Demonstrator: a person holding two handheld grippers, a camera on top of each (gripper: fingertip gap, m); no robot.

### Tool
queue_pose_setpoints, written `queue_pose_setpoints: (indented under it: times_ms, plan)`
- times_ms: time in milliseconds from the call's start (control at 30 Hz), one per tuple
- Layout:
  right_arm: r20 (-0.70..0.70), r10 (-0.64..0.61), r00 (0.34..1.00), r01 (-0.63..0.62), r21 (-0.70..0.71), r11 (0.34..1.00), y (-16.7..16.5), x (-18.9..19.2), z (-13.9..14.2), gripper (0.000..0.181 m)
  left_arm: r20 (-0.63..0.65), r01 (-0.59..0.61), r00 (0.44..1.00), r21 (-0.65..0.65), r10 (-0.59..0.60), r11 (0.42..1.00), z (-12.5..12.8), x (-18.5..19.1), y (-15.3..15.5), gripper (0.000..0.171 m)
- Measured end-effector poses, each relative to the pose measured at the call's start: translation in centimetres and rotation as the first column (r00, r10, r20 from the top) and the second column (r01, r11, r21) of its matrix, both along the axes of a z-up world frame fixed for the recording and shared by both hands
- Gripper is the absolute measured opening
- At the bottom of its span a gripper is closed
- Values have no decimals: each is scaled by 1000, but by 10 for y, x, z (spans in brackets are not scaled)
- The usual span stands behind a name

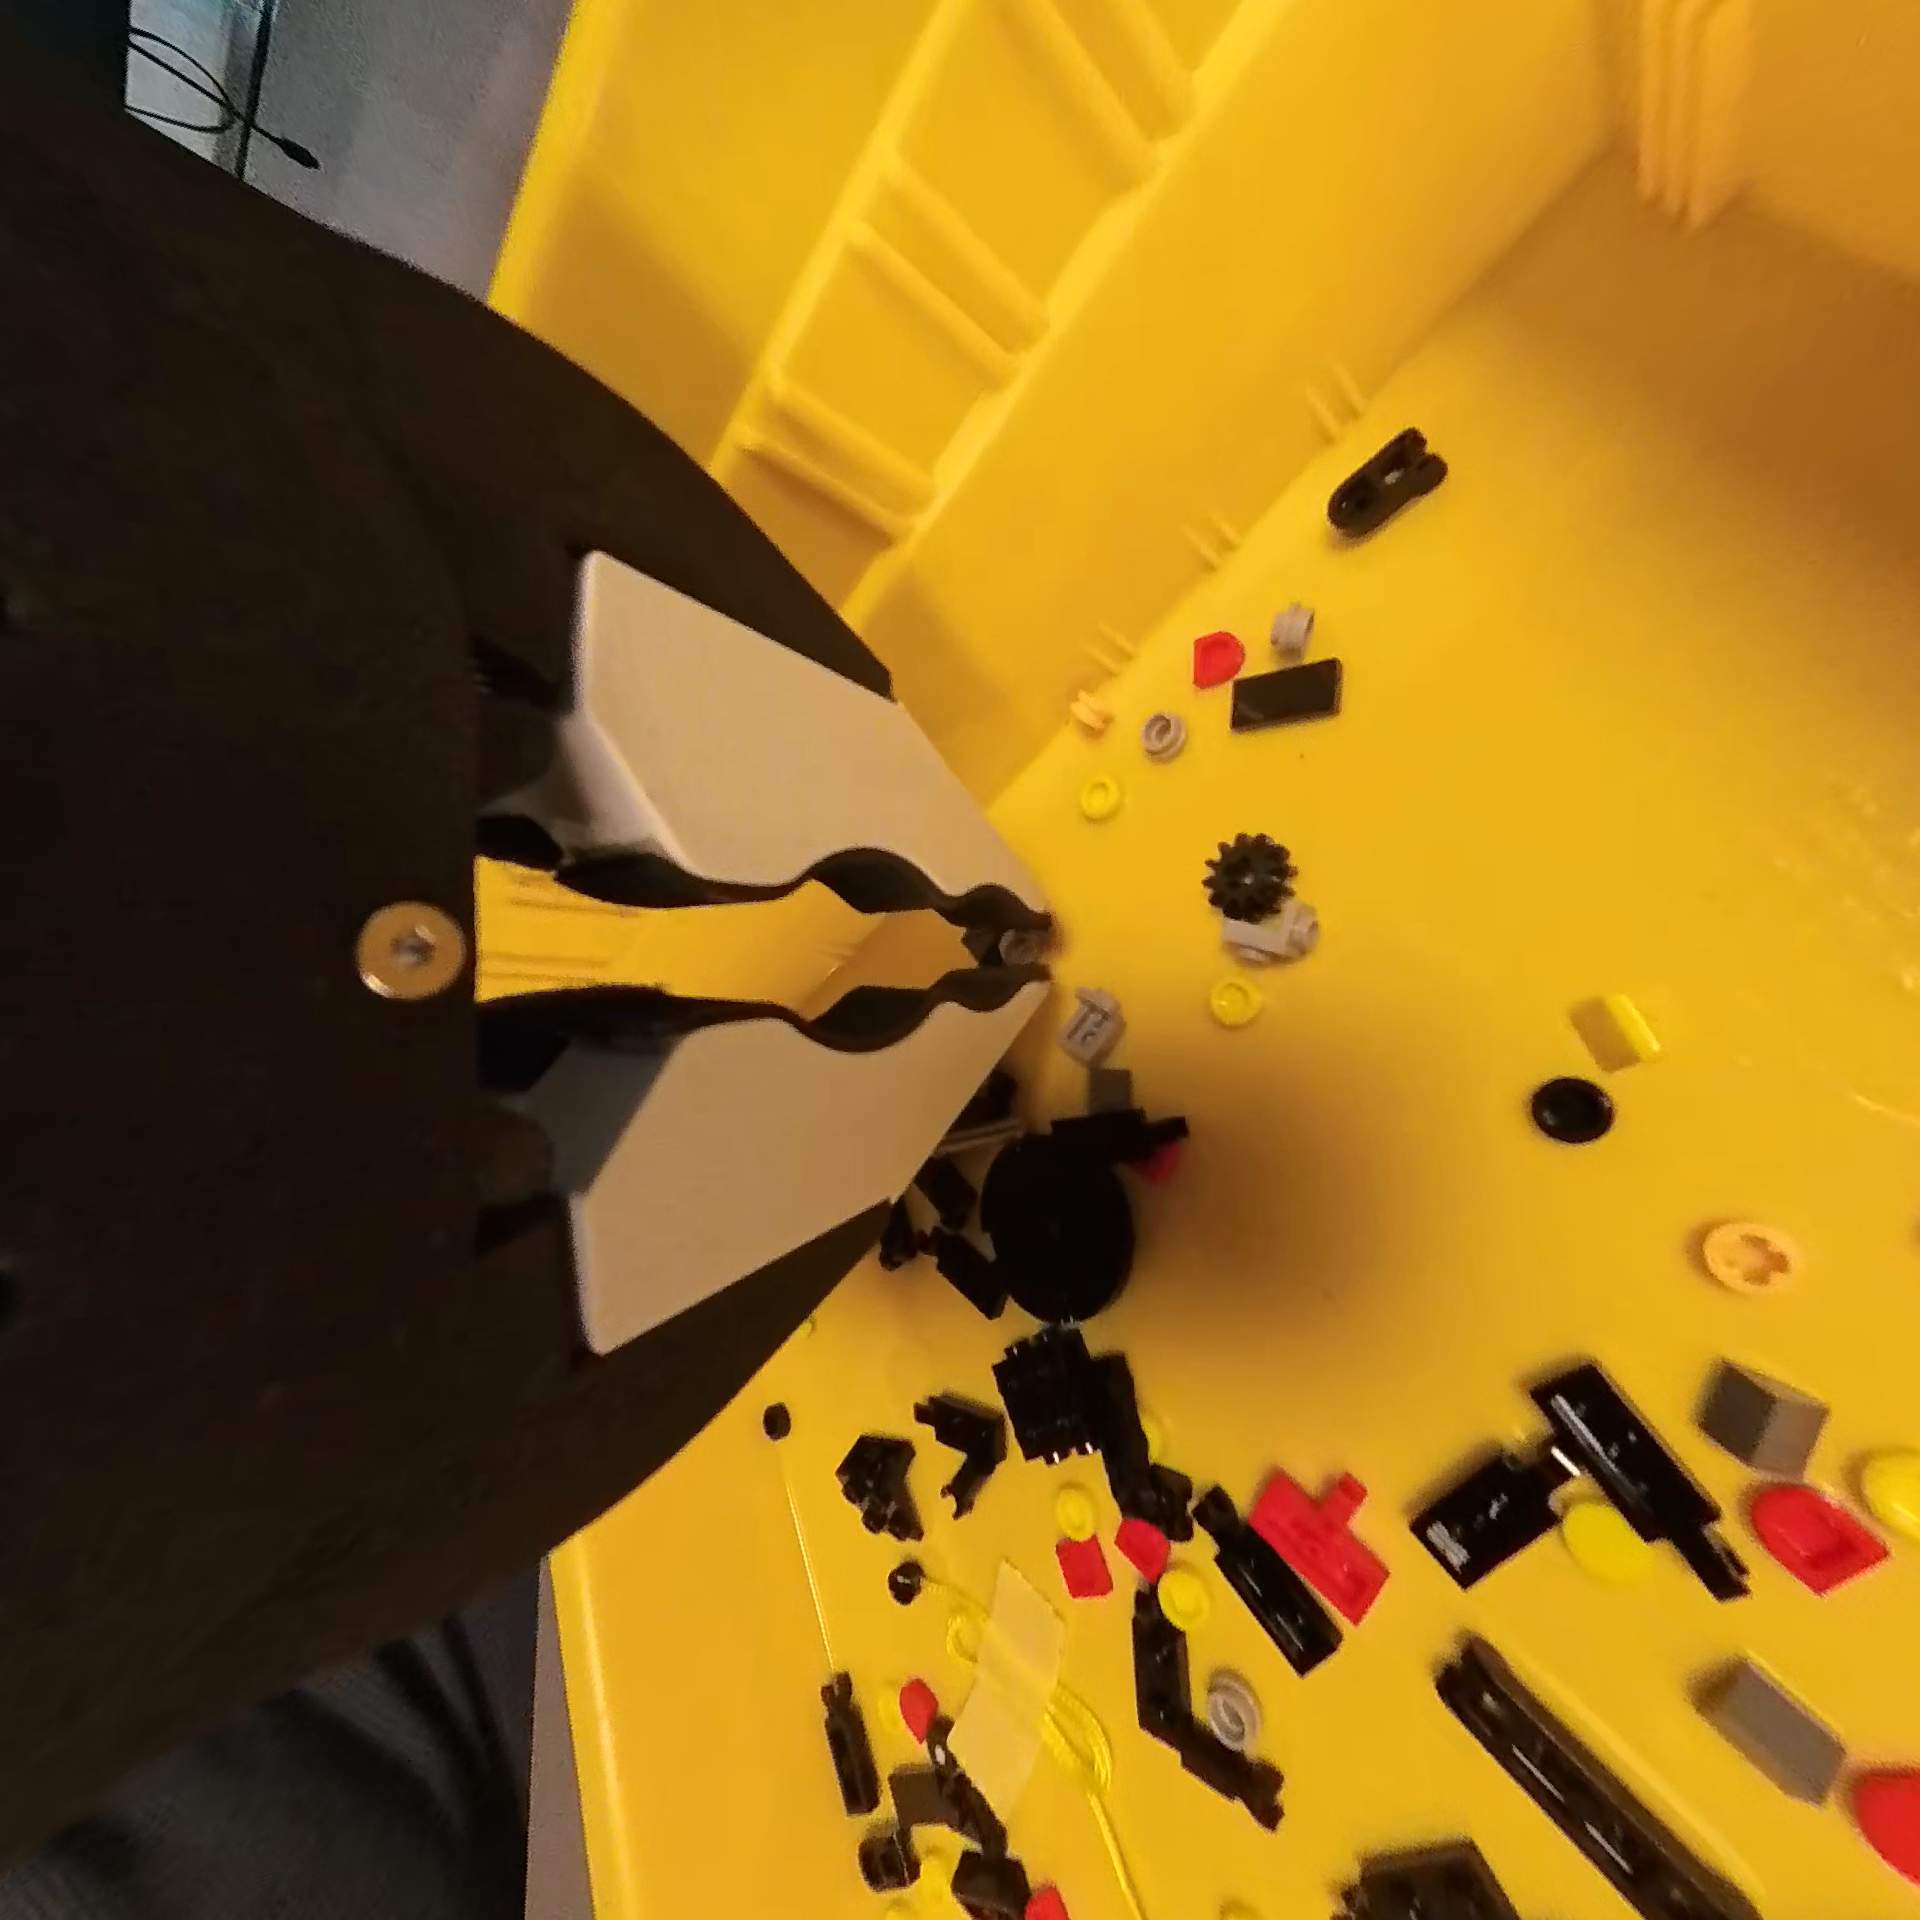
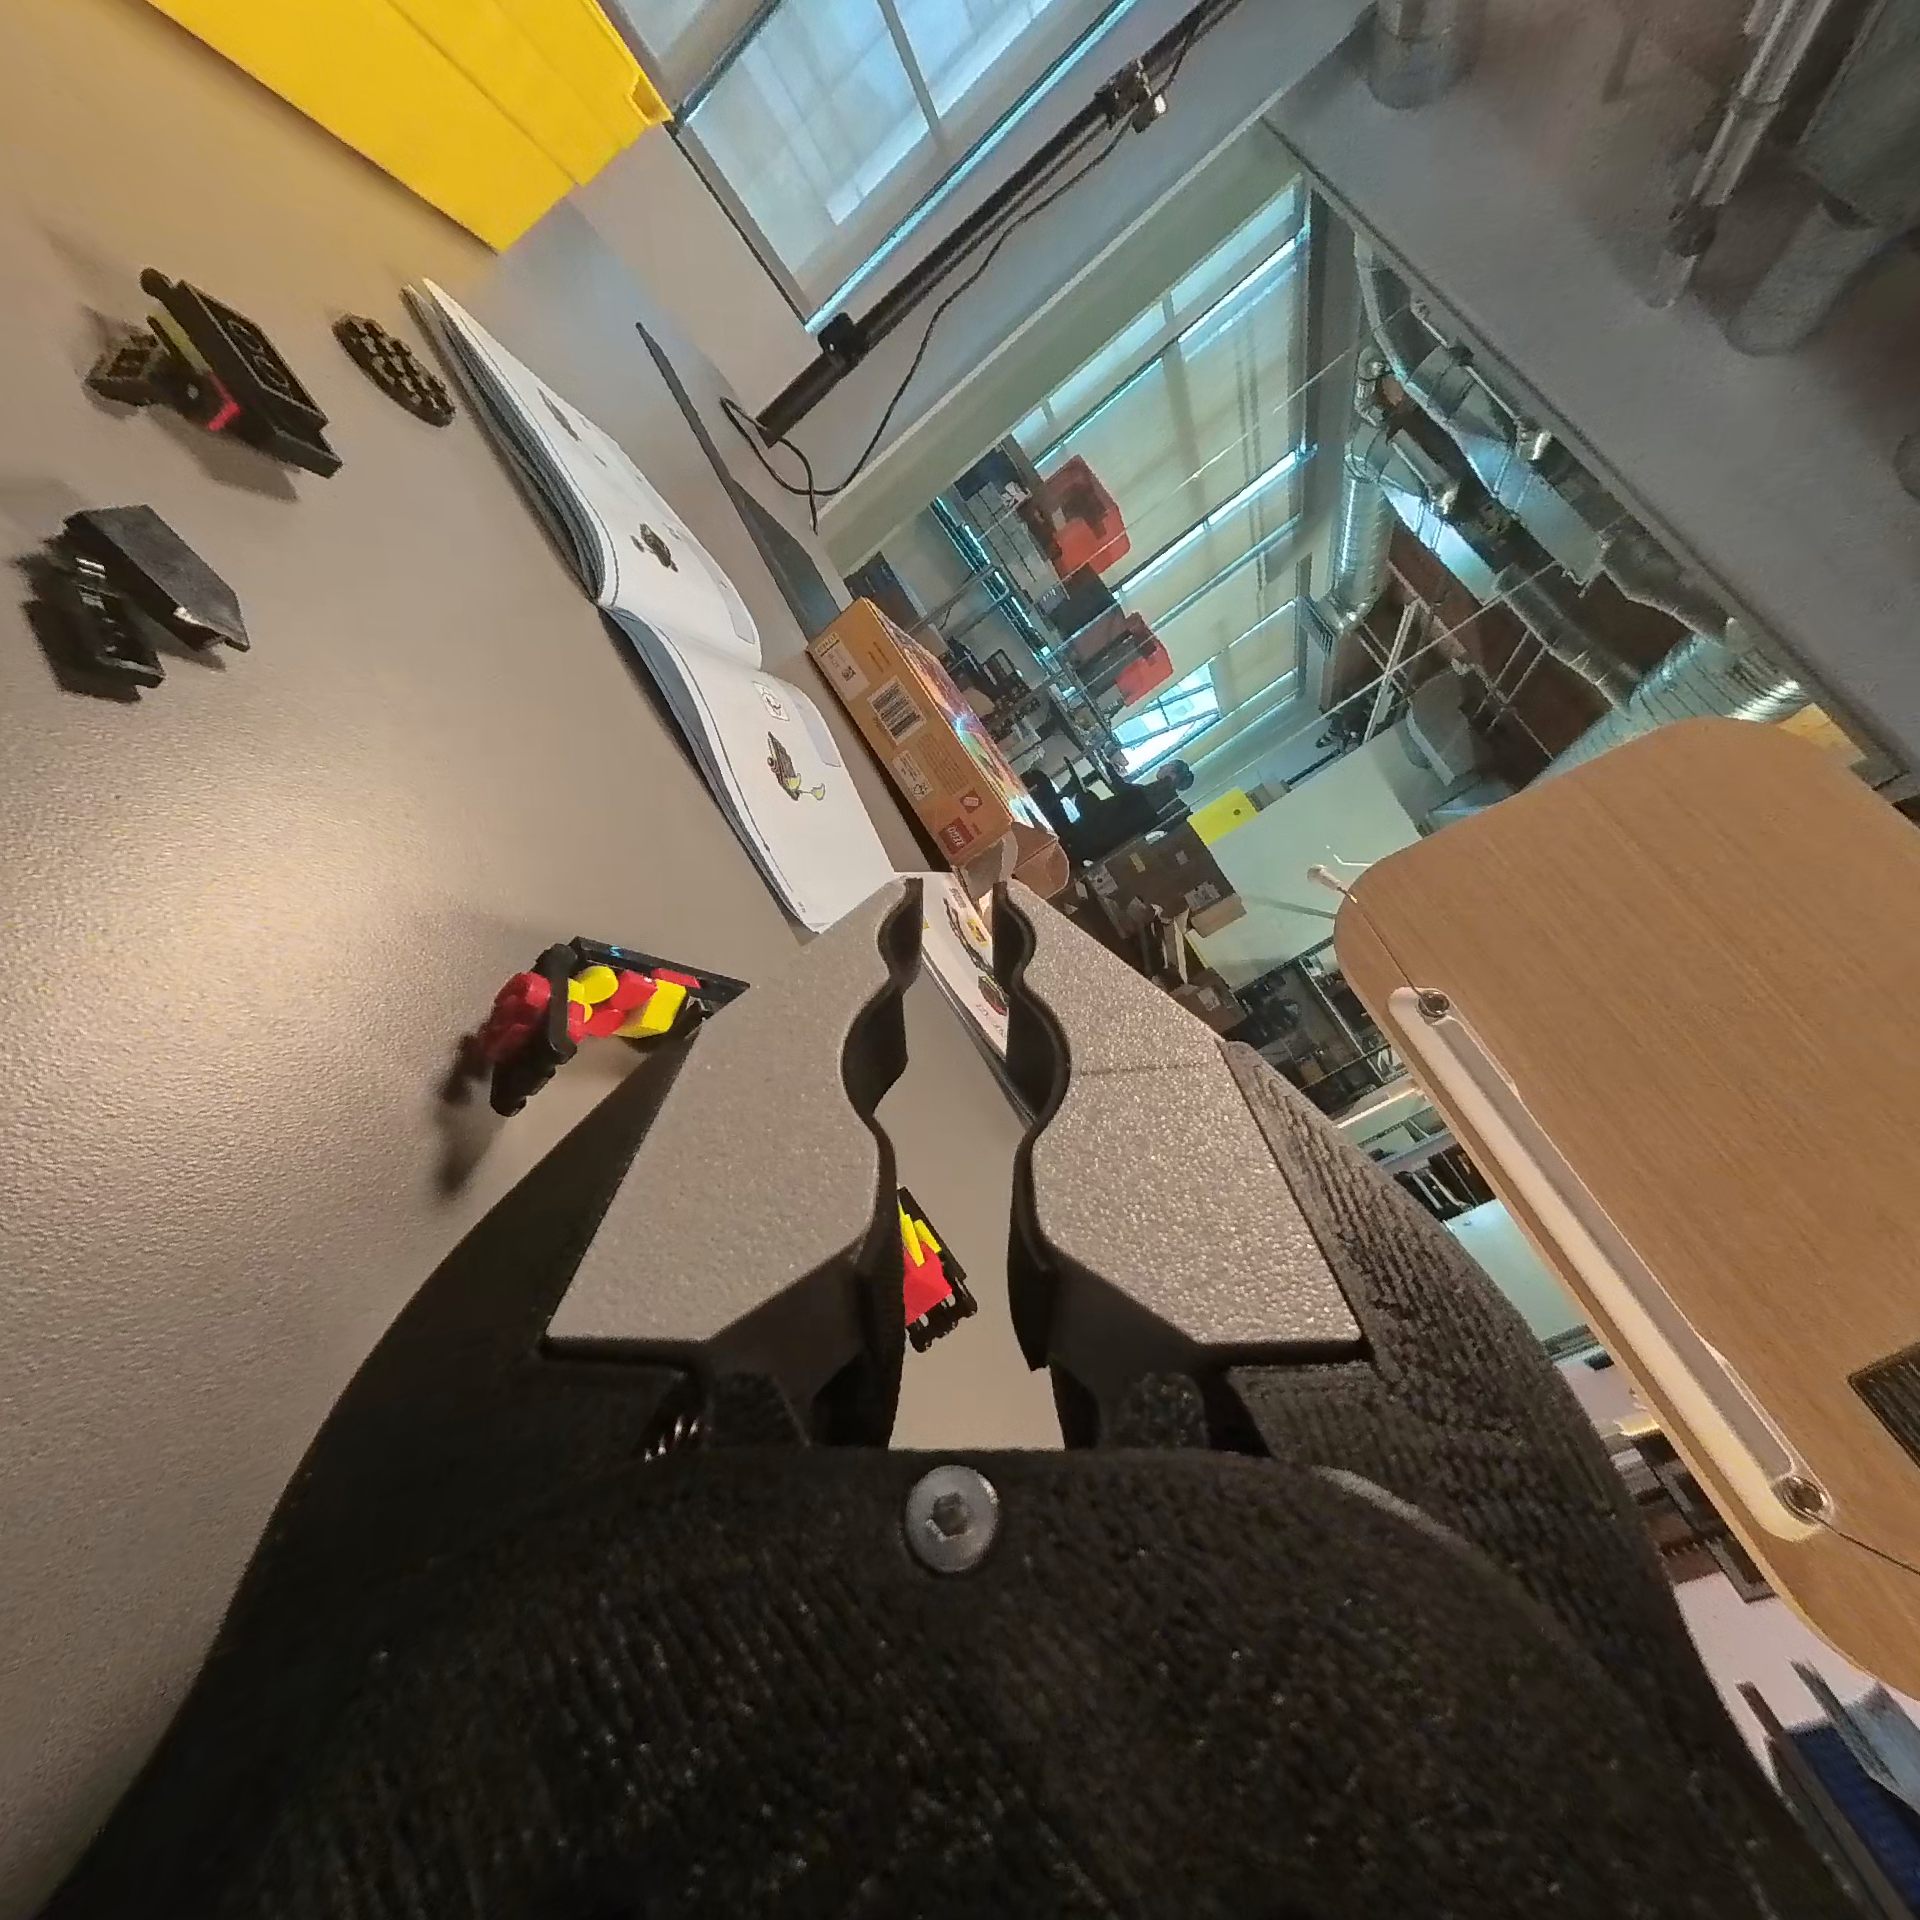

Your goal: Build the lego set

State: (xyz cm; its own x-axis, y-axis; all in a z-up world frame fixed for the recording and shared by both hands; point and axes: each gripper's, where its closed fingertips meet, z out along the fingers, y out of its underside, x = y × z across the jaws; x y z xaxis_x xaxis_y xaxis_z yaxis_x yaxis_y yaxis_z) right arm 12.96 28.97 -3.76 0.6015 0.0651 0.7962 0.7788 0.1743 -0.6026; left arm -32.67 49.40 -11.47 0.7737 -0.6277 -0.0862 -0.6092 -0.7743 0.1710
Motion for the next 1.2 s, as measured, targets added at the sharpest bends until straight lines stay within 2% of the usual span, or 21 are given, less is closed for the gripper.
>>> queue_pose_setpoints:
  times_ms: [200, 267, 333, 400, 433, 500, 567, 667, 733, 800, 900, 967, 1033, 1133, 1200]
  plan:
    - [3, 0, 1000, 0, -2, 1000, 0, 0, -1, 11, 18, 9, 1000, 19, -9, 1000, 7, 5, 1, 5]
    - [4, 0, 1000, 0, -2, 1000, 0, 0, -1, 11, 61, 32, 997, 110, -38, 993, 27, 19, 7, 5]
    - [4, 0, 1000, 0, -1, 1000, 0, 0, 0, 11, 205, 80, 970, 239, -131, 968, 64, 59, 4, 4]
    - [7, -1, 1000, 1, 0, 1000, 0, 0, 0, 11, 364, 119, 893, 381, -267, 917, 110, 105, -10, 4]
    - [10, -3, 1000, 3, 1, 1000, 0, 0, 0, 11, 438, 132, 833, 435, -338, 890, 130, 130, -22, 4]
    - [16, -6, 1000, 6, 4, 1000, 0, 0, 0, 11, 543, 194, 706, 469, -454, 862, 152, 176, -55, 5]
    - [22, -11, 1000, 11, 5, 1000, -1, 0, 0, 11, 546, 343, 635, 435, -546, 833, 140, 212, -94, 5]
    - [26, -12, 1000, 11, 5, 1000, -1, 0, -1, 11, 460, 562, 604, 332, -650, 758, 89, 244, -137, 5]
    - [31, -11, 999, 11, 4, 1000, -1, 0, -1, 11, 400, 634, 602, 287, -691, 718, 57, 255, -148, 5]
    - [34, -12, 999, 11, 4, 1000, -2, 0, -1, 11, 374, 664, 612, 235, -697, 710, 33, 261, -152, 5]
    - [36, -9, 999, 9, 3, 1000, -2, -1, -2, 11, 356, 660, 651, 173, -671, 731, 12, 261, -148, 5]
    - [36, -6, 999, 6, 2, 1000, -2, -1, -2, 11, 333, 641, 682, 155, -651, 752, 8, 259, -142, 7]
    - [37, -3, 999, 3, 0, 1000, -2, -2, -2, 11, 322, 632, 684, 187, -654, 752, 9, 262, -136, 20]
    - [41, -2, 999, 2, -2, 1000, -2, -2, -3, 11, 300, 634, 689, 191, -660, 749, 8, 260, -131, 21]
    - [45, -3, 999, 3, -2, 1000, -3, -2, -3, 10, 335, 632, 681, 181, -651, 754, 11, 261, -134, 20]
